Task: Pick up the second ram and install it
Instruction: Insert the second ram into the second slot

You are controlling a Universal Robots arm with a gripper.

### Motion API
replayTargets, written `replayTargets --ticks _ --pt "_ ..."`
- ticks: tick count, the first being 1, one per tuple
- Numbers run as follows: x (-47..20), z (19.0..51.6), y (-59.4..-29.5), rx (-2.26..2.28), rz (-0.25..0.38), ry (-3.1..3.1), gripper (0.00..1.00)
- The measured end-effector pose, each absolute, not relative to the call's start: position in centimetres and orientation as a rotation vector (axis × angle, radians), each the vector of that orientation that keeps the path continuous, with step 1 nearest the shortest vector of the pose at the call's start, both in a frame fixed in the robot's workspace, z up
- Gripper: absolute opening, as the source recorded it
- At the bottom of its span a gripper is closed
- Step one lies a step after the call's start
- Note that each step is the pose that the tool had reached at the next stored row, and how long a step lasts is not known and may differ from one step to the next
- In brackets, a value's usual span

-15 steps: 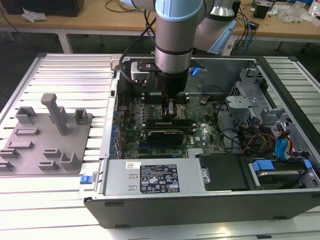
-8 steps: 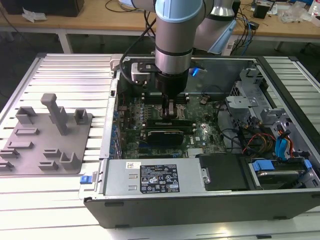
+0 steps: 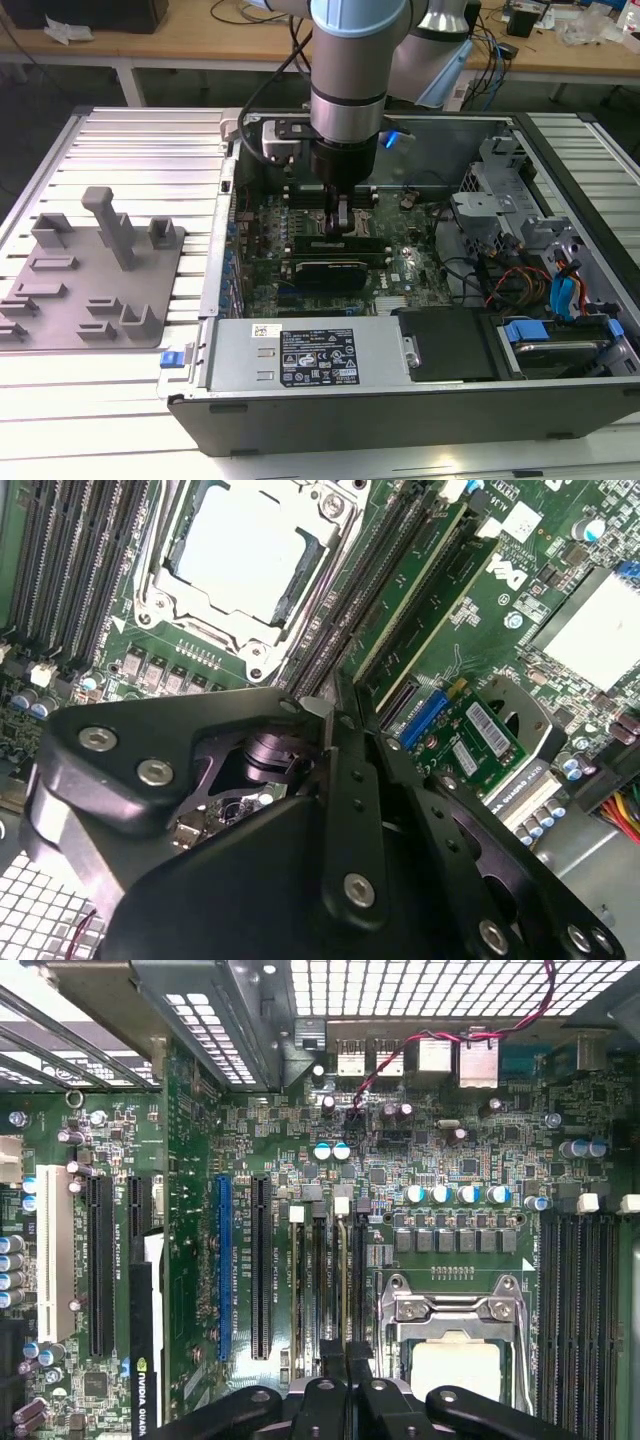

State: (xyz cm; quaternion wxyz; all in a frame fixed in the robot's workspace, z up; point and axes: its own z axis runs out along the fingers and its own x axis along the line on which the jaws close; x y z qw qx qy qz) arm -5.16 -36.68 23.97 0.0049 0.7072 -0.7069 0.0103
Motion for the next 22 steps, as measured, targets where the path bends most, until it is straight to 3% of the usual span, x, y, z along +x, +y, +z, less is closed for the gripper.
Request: replayTargets --ticks 22 --pt "-5.56 23.5 -36.67 2.225 0.056 -2.225 0.09"
